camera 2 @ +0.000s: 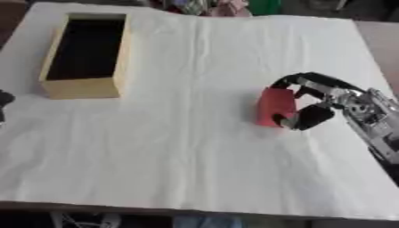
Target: Pick up objects on the table and place them in the box.
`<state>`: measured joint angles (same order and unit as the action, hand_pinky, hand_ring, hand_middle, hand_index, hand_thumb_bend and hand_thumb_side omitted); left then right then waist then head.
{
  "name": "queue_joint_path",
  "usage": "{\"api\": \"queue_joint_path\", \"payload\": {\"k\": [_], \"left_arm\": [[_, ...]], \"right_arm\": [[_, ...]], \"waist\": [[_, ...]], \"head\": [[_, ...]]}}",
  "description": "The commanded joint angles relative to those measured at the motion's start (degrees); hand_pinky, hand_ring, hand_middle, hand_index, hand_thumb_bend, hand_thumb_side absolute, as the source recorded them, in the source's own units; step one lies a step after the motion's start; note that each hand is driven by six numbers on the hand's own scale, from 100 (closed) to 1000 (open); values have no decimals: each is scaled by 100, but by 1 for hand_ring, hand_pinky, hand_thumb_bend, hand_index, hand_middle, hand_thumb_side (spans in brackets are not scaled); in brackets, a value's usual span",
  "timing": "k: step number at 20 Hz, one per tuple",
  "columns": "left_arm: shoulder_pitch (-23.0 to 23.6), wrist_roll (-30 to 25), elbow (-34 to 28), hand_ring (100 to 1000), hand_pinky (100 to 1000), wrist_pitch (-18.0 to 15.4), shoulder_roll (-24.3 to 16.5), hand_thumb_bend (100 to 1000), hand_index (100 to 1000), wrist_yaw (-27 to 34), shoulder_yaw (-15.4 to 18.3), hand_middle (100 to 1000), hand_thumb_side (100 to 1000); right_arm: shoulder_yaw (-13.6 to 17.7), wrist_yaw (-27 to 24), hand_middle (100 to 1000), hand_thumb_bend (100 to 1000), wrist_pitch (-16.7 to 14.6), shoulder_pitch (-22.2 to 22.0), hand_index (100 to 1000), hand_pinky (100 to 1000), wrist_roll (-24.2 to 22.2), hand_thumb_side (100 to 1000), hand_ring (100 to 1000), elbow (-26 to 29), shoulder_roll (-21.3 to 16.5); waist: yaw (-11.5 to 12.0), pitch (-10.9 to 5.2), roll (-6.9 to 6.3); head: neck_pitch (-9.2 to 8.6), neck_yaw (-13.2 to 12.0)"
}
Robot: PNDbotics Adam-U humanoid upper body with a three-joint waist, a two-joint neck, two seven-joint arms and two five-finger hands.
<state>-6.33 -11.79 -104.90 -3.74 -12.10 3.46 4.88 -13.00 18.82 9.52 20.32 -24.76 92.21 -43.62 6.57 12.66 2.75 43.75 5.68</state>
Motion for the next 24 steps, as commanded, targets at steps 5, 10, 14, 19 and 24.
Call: {"api": "queue_joint_path", "payload": {"k": [5,10,14,19,24], "left_arm": [[-30,-2,-42,825,1000,1,-110,100,765,-28,31,685,243],[-29,-4,-40,826,1000,1,-117,100,765,-25,30,685,242],[-28,-12,-37,826,1000,4,-125,100,765,-24,22,685,242],[-26,-31,-39,826,1000,0,-138,100,765,-18,3,685,241],[-34,-77,-37,826,1000,0,-140,100,765,-5,-46,685,240]], "right_arm": [[181,189,726,181,46,192,661,797,424,100,1000,228,-152],[210,266,725,189,59,352,652,797,494,100,1000,360,-173],[202,384,728,203,55,599,651,799,422,100,1000,467,-203],[106,541,734,224,37,1055,649,802,239,100,1000,507,-190],[-31,784,738,238,-49,1697,649,805,47,100,1000,402,-2]], "waist": [[-3,-86,-6],[-6,-99,6],[-4,-114,19],[40,-130,21],[116,-132,22]], "head": [[37,10],[37,9],[37,7],[37,28],[37,72]]}}
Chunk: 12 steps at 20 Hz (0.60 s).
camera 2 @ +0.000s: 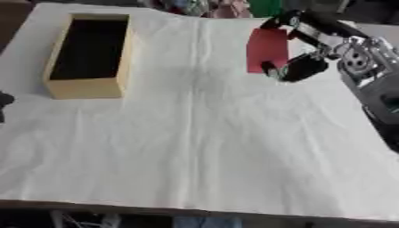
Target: Pick up objects on the table and place them in the box.
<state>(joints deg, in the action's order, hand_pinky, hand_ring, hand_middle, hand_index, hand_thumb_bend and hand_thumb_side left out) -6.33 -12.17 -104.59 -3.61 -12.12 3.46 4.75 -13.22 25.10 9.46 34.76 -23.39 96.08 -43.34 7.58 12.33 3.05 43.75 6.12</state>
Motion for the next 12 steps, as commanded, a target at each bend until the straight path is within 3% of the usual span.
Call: {"api": "queue_joint_path", "payload": {"k": [1,12], "left_arm": [[-38,-50,-68,826,1000,-13,-140,100,765,-3,-44,685,240],[-120,-138,-71,827,1000,-10,-156,100,764,43,-134,684,238]], "right_arm": [[-45,211,738,239,-65,388,649,805,-131,100,1000,-32,31],[-445,793,743,241,-425,1728,652,807,-499,100,1000,-872,1067]], "waist": [[30,-97,-6],[248,-93,27]], "head": [[36,35],[36,156]]}}
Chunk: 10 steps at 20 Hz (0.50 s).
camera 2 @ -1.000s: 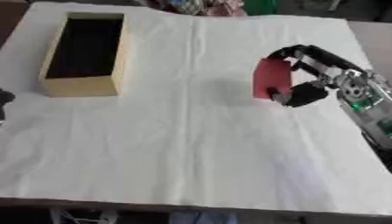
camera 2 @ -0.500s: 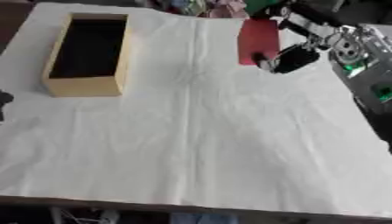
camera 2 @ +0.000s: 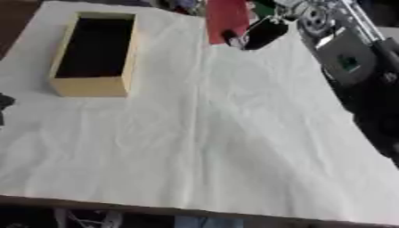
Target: Pick up objects on the table and place them in the box.
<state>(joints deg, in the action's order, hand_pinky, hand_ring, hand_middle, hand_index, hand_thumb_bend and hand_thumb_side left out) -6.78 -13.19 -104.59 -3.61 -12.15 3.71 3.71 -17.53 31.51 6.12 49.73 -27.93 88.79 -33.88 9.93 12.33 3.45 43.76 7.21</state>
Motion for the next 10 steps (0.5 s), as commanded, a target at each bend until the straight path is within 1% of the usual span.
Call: {"api": "queue_joint_path", "payload": {"k": [1,5,10], "left_arm": [[-84,-45,-69,827,1000,-9,-152,100,764,23,-39,684,238],[-113,-83,-66,827,1000,-6,-152,100,764,44,-79,684,237],[-192,-140,-73,827,1000,-5,-148,100,764,90,-141,683,234]], "right_arm": [[-41,207,743,243,-130,325,652,807,-63,100,1000,-223,223],[-86,465,741,237,-248,650,654,805,-88,100,1000,-569,625],[-75,783,736,223,-382,967,656,801,50,100,1000,-1172,1149]], "waist": [[34,-92,-10],[120,-94,-10],[245,-75,-15]], "head": [[36,63],[29,136],[-30,238]]}}
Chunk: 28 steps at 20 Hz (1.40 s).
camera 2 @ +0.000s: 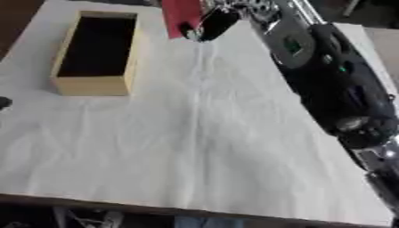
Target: Pick up objects on the table and place them in the box.
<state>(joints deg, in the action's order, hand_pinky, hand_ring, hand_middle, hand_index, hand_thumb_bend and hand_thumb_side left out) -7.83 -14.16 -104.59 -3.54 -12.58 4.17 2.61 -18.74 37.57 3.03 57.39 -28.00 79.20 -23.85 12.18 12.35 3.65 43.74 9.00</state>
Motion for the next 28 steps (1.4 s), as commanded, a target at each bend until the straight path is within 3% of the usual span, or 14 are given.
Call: {"api": "queue_joint_path", "payload": {"k": [1,12,20,22,23,28], "left_arm": [[-109,-58,-76,827,1000,-10,-102,100,764,55,-48,683,233],[-272,-196,-91,827,1000,0,-64,100,763,151,-184,681,229],[-294,-235,-89,827,1000,2,-49,100,763,171,-223,680,227],[-301,-245,-90,827,1000,1,-47,100,763,178,-233,680,227],[-303,-249,-91,827,1000,1,-47,100,763,180,-237,680,226],[-311,-255,-96,827,1000,-2,-45,100,763,188,-244,680,225]], "right_arm": [[58,252,735,220,-93,254,657,800,97,100,1000,-349,254],[320,929,722,179,-228,499,676,788,836,100,1000,-1655,1099],[344,1246,724,194,-367,593,708,786,1444,100,1000,-1775,1309],[312,1295,728,236,-415,597,729,786,1478,100,1000,-1786,1357],[291,1327,734,206,-441,595,742,788,1477,100,1000,-1795,1381],[226,1531,755,220,-542,568,783,789,1453,100,1000,-1846,1495]], "waist": [[54,-69,-38],[425,6,-61],[522,16,-78],[536,17,-83],[544,19,-86],[567,27,-99]], "head": [[-42,85],[-151,267],[-166,313],[-173,321],[-179,324],[-198,333]]}}
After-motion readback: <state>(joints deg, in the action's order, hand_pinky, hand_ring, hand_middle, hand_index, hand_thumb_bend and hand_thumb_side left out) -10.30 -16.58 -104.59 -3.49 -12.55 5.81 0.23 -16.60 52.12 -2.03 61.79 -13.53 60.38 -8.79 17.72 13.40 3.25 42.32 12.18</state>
